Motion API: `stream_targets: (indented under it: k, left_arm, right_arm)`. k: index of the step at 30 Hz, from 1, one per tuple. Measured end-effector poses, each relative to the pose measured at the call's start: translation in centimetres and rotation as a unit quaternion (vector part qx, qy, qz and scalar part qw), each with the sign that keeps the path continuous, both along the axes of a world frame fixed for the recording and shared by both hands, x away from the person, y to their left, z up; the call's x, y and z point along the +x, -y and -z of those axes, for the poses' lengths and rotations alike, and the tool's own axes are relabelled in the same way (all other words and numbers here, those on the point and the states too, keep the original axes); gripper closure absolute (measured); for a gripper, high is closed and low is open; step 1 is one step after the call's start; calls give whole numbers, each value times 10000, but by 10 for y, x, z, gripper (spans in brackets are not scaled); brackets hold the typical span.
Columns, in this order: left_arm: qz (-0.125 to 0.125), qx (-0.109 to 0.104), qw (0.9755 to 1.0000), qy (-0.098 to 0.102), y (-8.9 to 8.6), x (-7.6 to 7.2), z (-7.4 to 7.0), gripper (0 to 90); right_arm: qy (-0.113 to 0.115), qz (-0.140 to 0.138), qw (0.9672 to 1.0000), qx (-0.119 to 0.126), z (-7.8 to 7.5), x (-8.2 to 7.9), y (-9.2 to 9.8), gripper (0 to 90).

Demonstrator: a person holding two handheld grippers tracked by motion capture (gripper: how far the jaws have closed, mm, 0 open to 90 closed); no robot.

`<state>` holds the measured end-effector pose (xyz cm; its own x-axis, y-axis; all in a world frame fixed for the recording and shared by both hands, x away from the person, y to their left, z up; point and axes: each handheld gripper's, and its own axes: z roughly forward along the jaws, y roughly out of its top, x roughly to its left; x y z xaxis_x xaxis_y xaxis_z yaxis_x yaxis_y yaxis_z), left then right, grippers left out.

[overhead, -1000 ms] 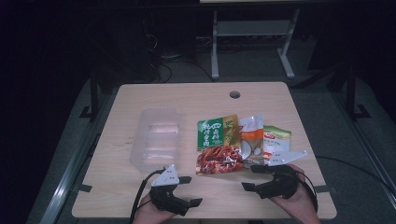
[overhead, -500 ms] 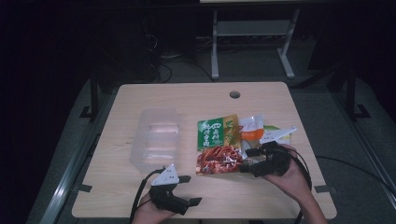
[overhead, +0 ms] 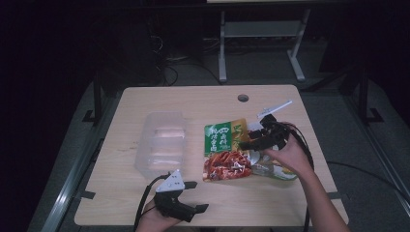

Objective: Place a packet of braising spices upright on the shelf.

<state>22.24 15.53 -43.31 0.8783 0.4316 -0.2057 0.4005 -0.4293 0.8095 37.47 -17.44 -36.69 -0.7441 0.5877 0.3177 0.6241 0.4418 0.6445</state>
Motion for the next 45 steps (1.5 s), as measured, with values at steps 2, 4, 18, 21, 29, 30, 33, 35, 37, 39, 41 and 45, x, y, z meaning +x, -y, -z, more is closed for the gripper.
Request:
stream_targets:
  k: [2,4,18,21,29,30,33,35,37,39,41,45]
  left_arm:
    - [-4,-4,10000,-9,0,0,0,178]
    - [-17,52,10000,30,1,0,1,177]
    - [32,34,10000,28,2,0,1,178]
    - [36,37,10000,19,3,0,1,178]
    - [36,41,10000,-2,3,1,2,177]
    - [39,40,10000,-3,3,1,2,178]
    - [35,37,10000,-8,3,1,2,178]
    - [37,35,10000,-8,3,1,2,178]
    - [39,39,10000,-4,3,1,1,177]
    - [45,46,10000,4,3,1,1,178]
    - [43,50,10000,8,3,1,1,178]
    - [41,48,10000,0,3,1,2,178]
  right_arm:
    - [-58,36,10000,-15,0,5,-1,289]
    - [-271,9,9996,102,5,18,-1,288]
    - [-632,535,9960,-323,25,52,-1,307]
    - [-695,629,9952,-278,28,55,2,314]
    - [-990,821,9909,-400,41,66,1,357]
    - [-995,830,9907,-407,43,67,1,364]
    - [-1028,850,9900,-466,45,68,-1,379]
    - [-1083,875,9890,-500,49,70,-2,403]
    - [-1097,906,9887,-473,50,70,-3,413]
    - [-1115,920,9883,-476,51,71,-4,425]
    - [-1125,936,9878,-531,52,71,-5,438]
    - [-1146,973,9872,-532,56,73,-6,462]
